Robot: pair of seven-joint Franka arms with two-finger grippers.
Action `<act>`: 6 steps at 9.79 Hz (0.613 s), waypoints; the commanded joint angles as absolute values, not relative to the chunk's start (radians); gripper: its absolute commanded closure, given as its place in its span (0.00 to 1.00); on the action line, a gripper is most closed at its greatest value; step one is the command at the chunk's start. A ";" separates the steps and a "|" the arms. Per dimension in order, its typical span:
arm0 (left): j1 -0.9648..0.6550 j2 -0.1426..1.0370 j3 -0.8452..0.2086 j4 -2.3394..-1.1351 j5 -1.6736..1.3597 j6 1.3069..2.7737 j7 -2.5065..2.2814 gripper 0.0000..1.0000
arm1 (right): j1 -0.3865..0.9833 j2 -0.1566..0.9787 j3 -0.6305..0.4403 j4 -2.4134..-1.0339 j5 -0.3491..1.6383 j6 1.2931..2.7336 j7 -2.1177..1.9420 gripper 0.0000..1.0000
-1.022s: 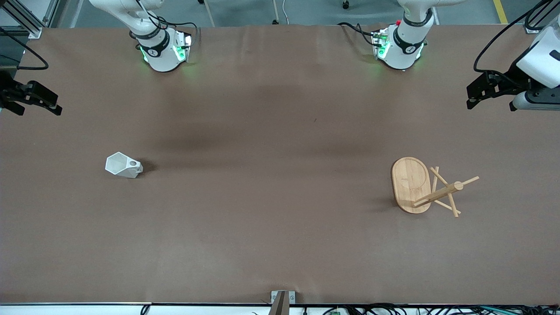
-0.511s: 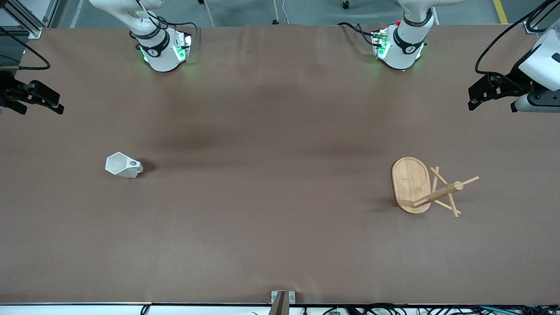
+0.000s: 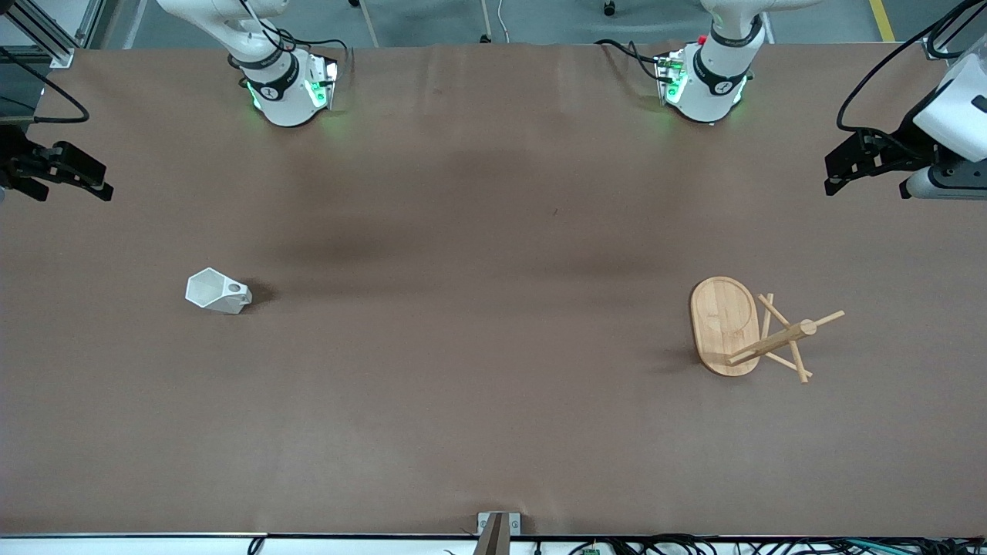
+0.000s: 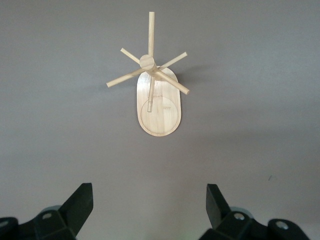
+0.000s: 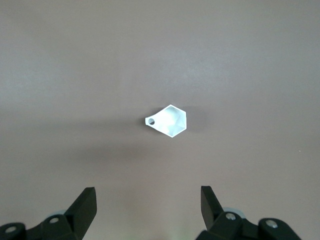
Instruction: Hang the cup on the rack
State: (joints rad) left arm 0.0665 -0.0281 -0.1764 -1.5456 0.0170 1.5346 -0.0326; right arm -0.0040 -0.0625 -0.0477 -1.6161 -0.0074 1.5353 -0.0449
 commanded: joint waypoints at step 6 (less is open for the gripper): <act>0.069 -0.003 -0.175 -1.546 0.005 1.528 -0.014 0.00 | -0.002 -0.058 -0.048 -1.611 -0.015 1.522 -0.035 0.08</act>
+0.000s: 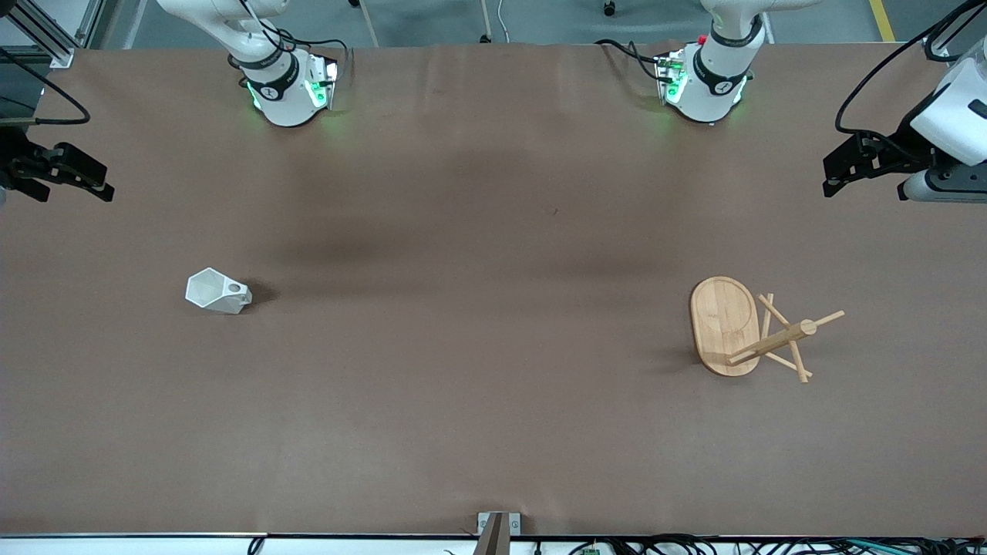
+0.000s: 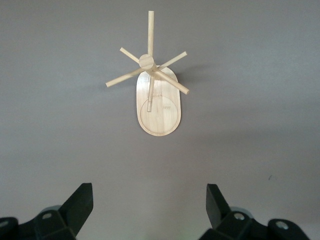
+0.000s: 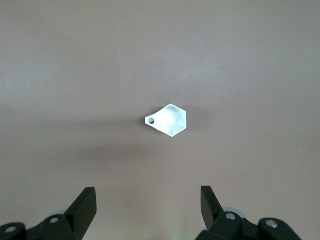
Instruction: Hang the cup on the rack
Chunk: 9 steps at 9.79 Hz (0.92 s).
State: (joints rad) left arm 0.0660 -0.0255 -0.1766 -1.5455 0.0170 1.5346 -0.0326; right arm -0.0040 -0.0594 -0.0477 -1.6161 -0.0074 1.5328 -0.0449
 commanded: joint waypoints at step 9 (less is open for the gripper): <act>0.069 0.002 -0.175 -1.546 0.003 1.529 -0.011 0.00 | -0.050 -0.051 -0.054 -1.855 -0.015 1.803 -0.087 0.08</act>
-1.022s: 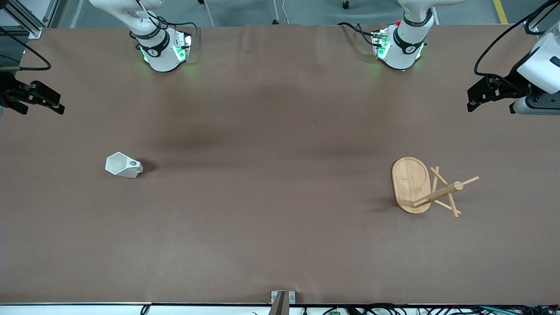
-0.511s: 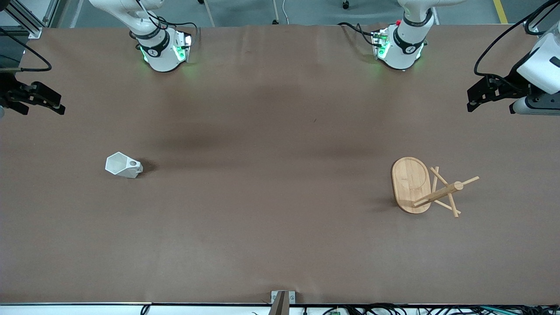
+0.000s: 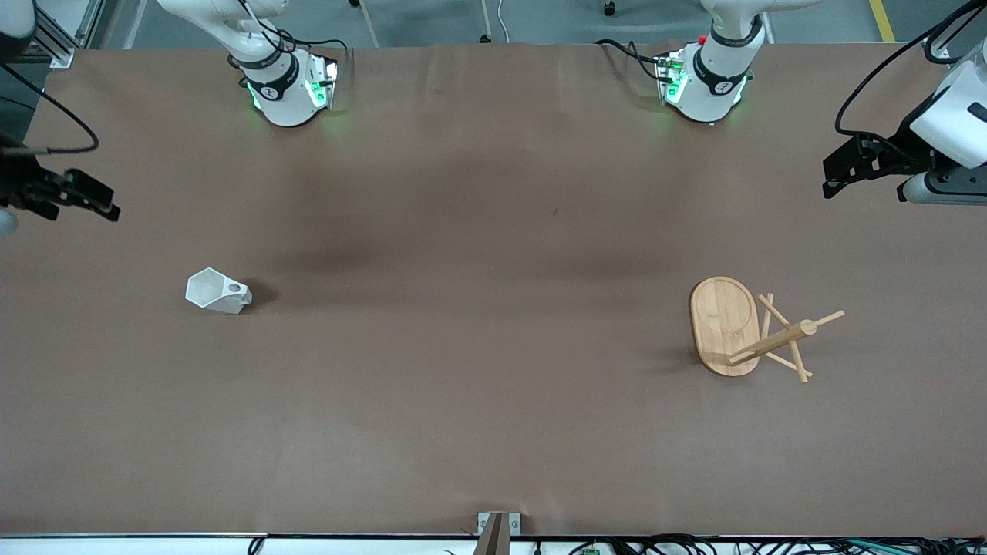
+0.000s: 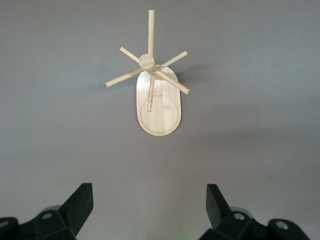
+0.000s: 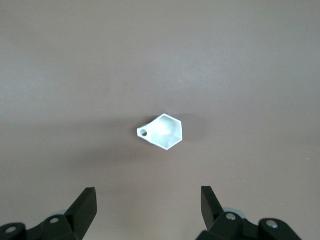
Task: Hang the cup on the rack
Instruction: 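Reach the right gripper down to the white cup and close on it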
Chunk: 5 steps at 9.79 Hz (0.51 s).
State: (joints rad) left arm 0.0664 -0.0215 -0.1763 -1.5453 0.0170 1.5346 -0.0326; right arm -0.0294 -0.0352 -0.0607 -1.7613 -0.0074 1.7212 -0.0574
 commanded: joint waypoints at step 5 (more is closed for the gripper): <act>0.068 0.002 -0.176 -1.546 0.006 1.529 -0.012 0.00 | -0.101 -0.006 -0.054 -2.195 -0.015 2.234 -0.212 0.10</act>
